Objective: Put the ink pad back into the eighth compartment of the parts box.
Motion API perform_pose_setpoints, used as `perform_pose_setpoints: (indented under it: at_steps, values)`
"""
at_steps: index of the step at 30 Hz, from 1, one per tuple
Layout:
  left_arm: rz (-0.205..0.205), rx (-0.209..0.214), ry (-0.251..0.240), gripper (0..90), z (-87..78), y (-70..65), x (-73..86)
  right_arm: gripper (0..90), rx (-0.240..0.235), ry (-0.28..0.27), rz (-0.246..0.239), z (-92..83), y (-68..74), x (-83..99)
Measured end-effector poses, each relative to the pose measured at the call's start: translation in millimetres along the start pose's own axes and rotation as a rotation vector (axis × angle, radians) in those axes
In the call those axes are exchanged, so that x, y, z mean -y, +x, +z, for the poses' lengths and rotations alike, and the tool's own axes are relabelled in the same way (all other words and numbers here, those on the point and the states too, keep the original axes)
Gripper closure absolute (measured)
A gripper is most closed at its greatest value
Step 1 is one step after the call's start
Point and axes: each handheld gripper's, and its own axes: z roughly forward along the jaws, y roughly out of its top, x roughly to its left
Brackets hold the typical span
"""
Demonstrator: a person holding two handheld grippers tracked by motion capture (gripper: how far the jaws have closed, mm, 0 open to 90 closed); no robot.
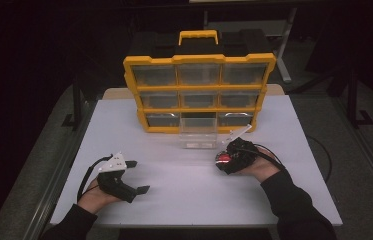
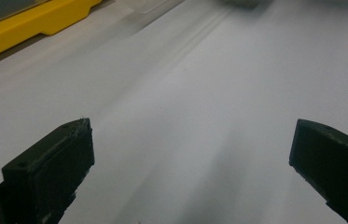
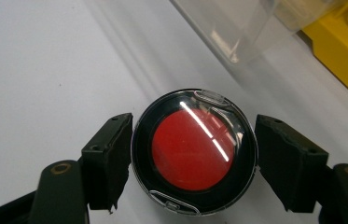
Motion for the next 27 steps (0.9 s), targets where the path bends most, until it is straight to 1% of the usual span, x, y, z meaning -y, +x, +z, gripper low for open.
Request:
perform_pose_setpoints:
  at_steps: [8,17,22,27]
  values:
    - [-0.001,-0.001,-0.001,0.0,-0.6,-0.2,-0.1,28.6,0.009,0.0,0.001,-6.0,-3.6,-2.8]
    - [-0.001,0.0,-0.005,0.0,-0.8,-0.4,-0.5,28.6,0.019,-0.007,0.0,-18.4,-9.1,-9.5]
    - [0.001,0.001,-0.006,0.0,-1.0,-0.6,-0.8,28.6,0.031,-0.017,-0.003,-28.5,-12.9,-15.0]
    - [0.001,0.0,-0.005,0.0,-1.2,-0.8,-0.9,28.6,0.031,-0.027,0.0,-35.4,-15.3,-19.0]
